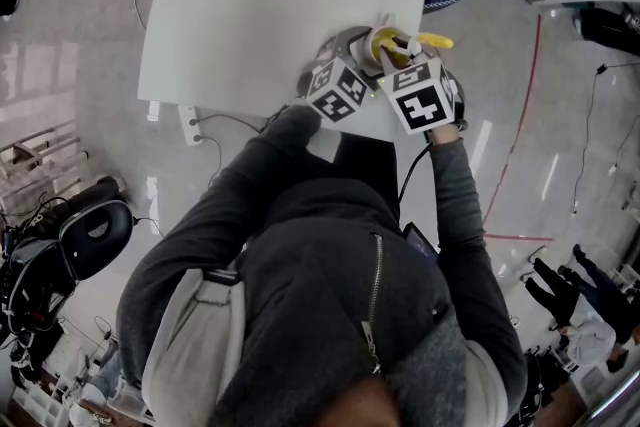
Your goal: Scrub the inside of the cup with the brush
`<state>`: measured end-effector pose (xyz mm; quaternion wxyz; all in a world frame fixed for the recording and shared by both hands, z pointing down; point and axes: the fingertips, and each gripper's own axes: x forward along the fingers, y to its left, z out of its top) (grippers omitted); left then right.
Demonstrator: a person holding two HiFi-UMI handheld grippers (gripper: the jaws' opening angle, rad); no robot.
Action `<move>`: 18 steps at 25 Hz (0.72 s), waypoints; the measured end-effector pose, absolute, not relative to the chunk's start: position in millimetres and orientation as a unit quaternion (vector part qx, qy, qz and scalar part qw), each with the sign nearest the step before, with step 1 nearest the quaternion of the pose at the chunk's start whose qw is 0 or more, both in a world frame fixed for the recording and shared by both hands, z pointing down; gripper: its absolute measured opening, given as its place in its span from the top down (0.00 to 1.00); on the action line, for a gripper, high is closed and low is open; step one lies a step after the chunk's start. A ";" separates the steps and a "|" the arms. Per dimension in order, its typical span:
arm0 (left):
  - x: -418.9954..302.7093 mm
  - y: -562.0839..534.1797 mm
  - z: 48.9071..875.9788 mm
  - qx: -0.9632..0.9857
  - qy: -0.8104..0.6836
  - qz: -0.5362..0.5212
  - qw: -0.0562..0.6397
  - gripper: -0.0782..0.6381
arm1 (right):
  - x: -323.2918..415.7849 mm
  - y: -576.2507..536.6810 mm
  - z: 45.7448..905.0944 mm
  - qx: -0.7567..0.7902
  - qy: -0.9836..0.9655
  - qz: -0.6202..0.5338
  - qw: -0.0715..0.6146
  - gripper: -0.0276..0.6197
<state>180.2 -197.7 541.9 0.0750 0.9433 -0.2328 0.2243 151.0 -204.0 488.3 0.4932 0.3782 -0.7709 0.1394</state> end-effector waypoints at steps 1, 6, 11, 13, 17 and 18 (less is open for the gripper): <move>180.6 -196.9 541.0 0.943 -0.233 0.225 0.075 0.32 | 151.2 -202.8 487.4 0.376 -0.771 0.141 0.495 0.82; 182.4 -193.7 536.8 0.943 -0.234 0.225 0.074 0.32 | 152.6 -197.1 483.5 0.366 -0.772 0.155 0.497 0.82; 181.3 -195.6 537.9 0.943 -0.234 0.225 0.074 0.32 | 150.2 -196.9 485.0 0.360 -0.774 0.178 0.489 0.82; 181.0 -195.8 538.4 0.943 -0.234 0.225 0.074 0.32 | 150.1 -196.7 485.3 0.359 -0.775 0.189 0.484 0.82; 182.0 -196.2 537.9 0.943 -0.234 0.225 0.074 0.32 | 152.9 -195.6 484.0 0.358 -0.779 0.211 0.470 0.82; 181.6 -196.5 538.4 0.943 -0.234 0.226 0.074 0.32 | 152.8 -195.9 484.3 0.357 -0.781 0.218 0.464 0.82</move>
